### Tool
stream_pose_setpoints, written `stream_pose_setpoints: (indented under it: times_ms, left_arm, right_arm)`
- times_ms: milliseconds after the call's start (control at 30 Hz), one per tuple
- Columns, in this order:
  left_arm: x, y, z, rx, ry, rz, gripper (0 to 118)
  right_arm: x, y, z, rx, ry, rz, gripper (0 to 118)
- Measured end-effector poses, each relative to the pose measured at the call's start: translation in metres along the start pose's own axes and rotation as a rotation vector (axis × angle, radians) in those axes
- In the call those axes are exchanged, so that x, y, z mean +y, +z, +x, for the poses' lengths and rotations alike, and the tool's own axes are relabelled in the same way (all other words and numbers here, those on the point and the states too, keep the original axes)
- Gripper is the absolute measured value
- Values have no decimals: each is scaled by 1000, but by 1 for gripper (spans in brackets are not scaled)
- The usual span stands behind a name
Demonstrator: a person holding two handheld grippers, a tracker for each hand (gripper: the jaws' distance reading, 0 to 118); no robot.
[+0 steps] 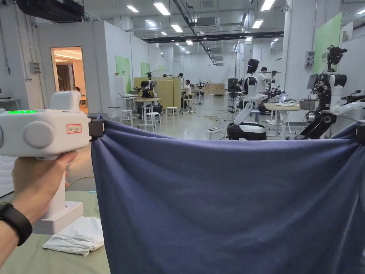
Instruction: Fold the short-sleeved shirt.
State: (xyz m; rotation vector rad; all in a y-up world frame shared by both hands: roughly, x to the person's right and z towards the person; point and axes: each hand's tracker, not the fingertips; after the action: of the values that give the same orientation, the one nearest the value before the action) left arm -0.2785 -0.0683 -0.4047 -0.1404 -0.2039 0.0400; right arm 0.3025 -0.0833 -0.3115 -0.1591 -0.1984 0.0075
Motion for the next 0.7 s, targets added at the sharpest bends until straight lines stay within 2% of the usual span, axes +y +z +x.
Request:
stream_pose_setpoints:
  times_ms: [100,267,367,467,600,700]
  left_arm:
    - [-7,-20,-1,9,5,-18,8]
    - [-17,-50,6,45,27,-26,8]
    - [-19,-62,10,56,11,-45,8]
    - [-28,-69,11,67,21,-49,8]
    - [-71,-75,9,64,51,-112,8]
    - [-126,-82,4,28,73,-245,8]
  right_arm:
    - [-2,-20,-4,-21,50,-10,4]
    - [-7,-61,-9,-48,-40,-74,4]
    - [-11,-76,-12,-77,-41,-80,4]
    - [-18,-83,-14,-59,-68,-72,4]
    - [-53,-93,-21,-36,-40,-126,4]
    - [-100,-96,-22,-12,-31,-210,4]
